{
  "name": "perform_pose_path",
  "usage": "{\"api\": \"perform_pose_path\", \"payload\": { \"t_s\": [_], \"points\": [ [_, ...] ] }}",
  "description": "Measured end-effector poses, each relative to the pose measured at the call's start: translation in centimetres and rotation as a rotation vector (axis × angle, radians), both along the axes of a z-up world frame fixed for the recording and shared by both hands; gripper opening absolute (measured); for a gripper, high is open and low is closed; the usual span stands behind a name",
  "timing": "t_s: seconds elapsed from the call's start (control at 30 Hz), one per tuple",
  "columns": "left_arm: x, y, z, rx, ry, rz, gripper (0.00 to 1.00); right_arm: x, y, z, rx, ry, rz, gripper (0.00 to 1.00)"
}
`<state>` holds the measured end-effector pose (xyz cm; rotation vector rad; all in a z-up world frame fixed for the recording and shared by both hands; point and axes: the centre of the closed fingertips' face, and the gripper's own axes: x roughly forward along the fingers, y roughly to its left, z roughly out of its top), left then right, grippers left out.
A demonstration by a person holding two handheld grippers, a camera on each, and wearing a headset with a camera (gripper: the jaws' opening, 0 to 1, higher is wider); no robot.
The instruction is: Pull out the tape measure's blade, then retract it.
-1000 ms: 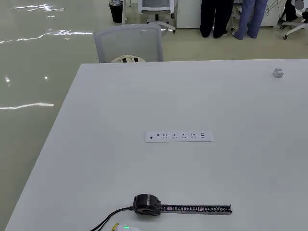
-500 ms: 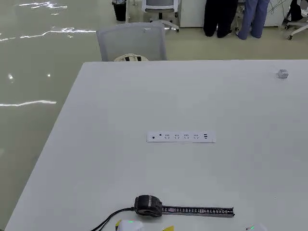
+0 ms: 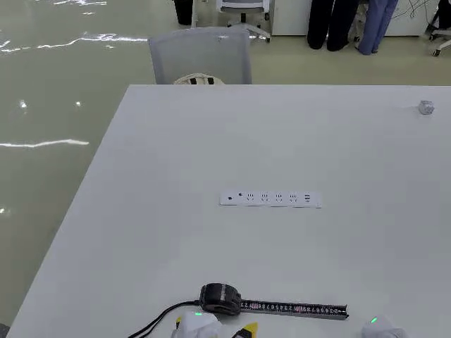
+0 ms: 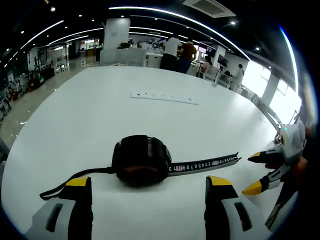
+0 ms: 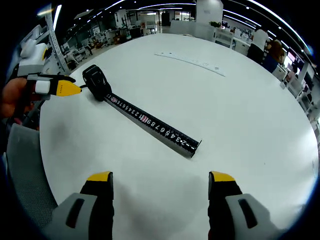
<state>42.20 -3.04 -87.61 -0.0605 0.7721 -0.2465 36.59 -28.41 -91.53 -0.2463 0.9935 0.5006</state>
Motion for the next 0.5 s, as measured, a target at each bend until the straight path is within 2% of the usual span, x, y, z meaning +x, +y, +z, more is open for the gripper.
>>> {"api": "perform_pose_path", "payload": {
  "t_s": [0.5],
  "points": [
    [1.5, 0.2, -1.2, 0.006, 0.018, 0.021, 0.89, 2.5, -1.2, -0.4, -0.035, 0.008, 0.071, 0.77]
  ]
}}
